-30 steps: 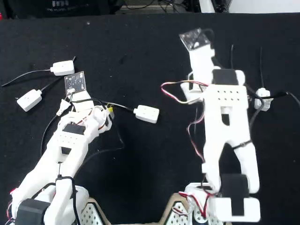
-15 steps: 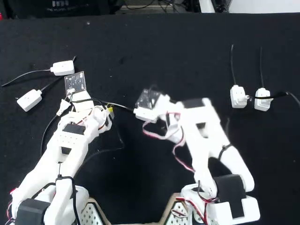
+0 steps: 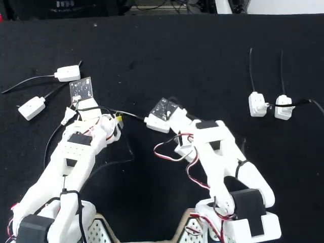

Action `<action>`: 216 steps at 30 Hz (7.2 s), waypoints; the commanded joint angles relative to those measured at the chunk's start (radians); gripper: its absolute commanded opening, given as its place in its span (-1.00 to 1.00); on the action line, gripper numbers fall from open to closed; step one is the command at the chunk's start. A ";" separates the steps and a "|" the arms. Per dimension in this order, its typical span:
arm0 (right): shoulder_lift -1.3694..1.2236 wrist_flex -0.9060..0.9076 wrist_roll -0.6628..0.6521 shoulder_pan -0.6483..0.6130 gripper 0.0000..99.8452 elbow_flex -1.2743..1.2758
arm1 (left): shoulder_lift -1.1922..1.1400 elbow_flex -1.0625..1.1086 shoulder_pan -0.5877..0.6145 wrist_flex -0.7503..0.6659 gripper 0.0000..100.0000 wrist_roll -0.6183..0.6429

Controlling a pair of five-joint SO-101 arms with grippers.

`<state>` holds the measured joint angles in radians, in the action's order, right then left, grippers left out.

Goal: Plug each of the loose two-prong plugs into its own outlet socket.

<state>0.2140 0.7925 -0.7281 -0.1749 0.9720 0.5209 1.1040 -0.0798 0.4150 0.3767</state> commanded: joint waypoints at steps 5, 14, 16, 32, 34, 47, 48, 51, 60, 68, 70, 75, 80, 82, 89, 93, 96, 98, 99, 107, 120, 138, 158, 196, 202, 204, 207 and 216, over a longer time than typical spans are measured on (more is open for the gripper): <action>0.143 0.107 0.057 -0.008 -0.98 -0.056 | 0.028 -0.001 0.001 -0.015 -0.65 0.014; 0.272 0.035 0.190 -0.296 -0.98 0.027 | 0.132 -0.007 0.001 0.081 -0.65 0.006; 0.271 -0.031 0.218 -0.361 -0.98 0.031 | 0.209 0.008 0.002 0.114 -0.65 0.006; 0.205 -0.273 0.569 -0.436 -0.98 0.022 | 0.629 0.225 0.008 0.121 -0.65 0.006; 0.208 -0.273 0.569 -0.437 -0.98 0.022 | 0.629 0.225 0.005 0.121 -0.65 0.006; 0.624 -0.245 0.542 -0.571 -0.98 0.200 | 0.638 0.239 0.001 0.129 -0.65 -0.107; 0.650 -0.245 0.546 -0.565 -0.98 0.209 | 0.638 0.239 0.001 0.129 -0.65 -0.107; 0.687 -0.245 0.545 -0.563 -0.98 0.228 | 0.638 0.240 -0.018 0.129 -0.65 -0.107; 0.595 -0.256 0.540 -0.560 -0.98 0.223 | 0.640 0.229 -0.050 0.127 -0.65 -0.107; 0.555 -0.302 0.540 -0.559 -0.98 0.213 | 0.640 0.229 -0.059 0.127 -0.65 -0.176; 0.556 -0.302 0.540 -0.559 -0.98 0.213 | 0.637 0.236 -0.059 0.124 -0.65 -0.232; 0.590 -0.290 0.540 -0.559 -0.98 0.214 | 0.628 0.239 -0.058 0.123 -0.65 -0.272; 0.753 -0.199 0.540 -0.560 -0.98 0.217 | 0.628 0.240 -0.059 0.123 -0.65 -0.272; 0.814 -0.164 0.540 -0.560 -0.98 0.220 | 0.628 0.240 -0.059 0.123 -0.65 -0.272; 0.888 -0.120 0.540 -0.559 -0.98 0.222 | 0.628 0.240 -0.059 0.127 -0.65 -0.269; 0.894 -0.124 0.540 -0.535 -0.98 0.219 | 0.628 0.243 -0.059 0.127 -0.65 -0.267; 0.894 -0.126 0.540 -0.500 -0.98 0.213 | 0.632 0.254 -0.059 0.123 -0.65 -0.265; 0.894 -0.126 0.540 -0.494 -0.98 0.213 | 0.635 0.254 -0.059 0.123 -0.65 -0.265; 0.894 -0.126 0.540 -0.494 -0.98 0.214 | 0.635 0.254 -0.059 0.123 -0.65 -0.265; 0.889 -0.127 0.542 -0.494 -0.98 0.194 | 0.629 0.254 -0.059 0.123 -0.65 -0.264; 0.895 -0.175 0.548 -0.499 -0.98 0.193 | 0.629 0.255 -0.059 0.123 -0.65 -0.264; 0.897 -0.173 0.549 -0.499 -0.98 0.168 | 0.629 0.255 -0.059 0.123 -0.65 -0.264; 0.895 -0.175 0.605 -0.494 -0.98 0.137 | 0.632 0.255 -0.058 0.123 -0.65 -0.264; 0.337 0.037 0.750 -0.193 -0.98 -0.042 | 0.089 -0.139 0.015 0.127 -0.65 -0.172; 0.298 0.029 0.746 -0.190 -0.98 -0.044 | -0.296 -0.420 0.010 0.129 -0.65 -0.172; 0.289 0.029 0.746 -0.190 -0.98 -0.044 | -0.402 -0.503 0.008 0.129 -0.65 -0.172; 0.286 0.029 0.746 -0.189 -0.98 -0.044 | -0.528 -0.596 0.008 0.129 -0.65 -0.167; 0.283 -0.005 0.744 -0.187 -0.98 -0.036 | -0.694 -0.684 0.007 0.129 -0.65 -0.170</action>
<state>0.5010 0.8247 0.0161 -0.3775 0.9889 -0.1588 0.4826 -0.0752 0.5409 0.2002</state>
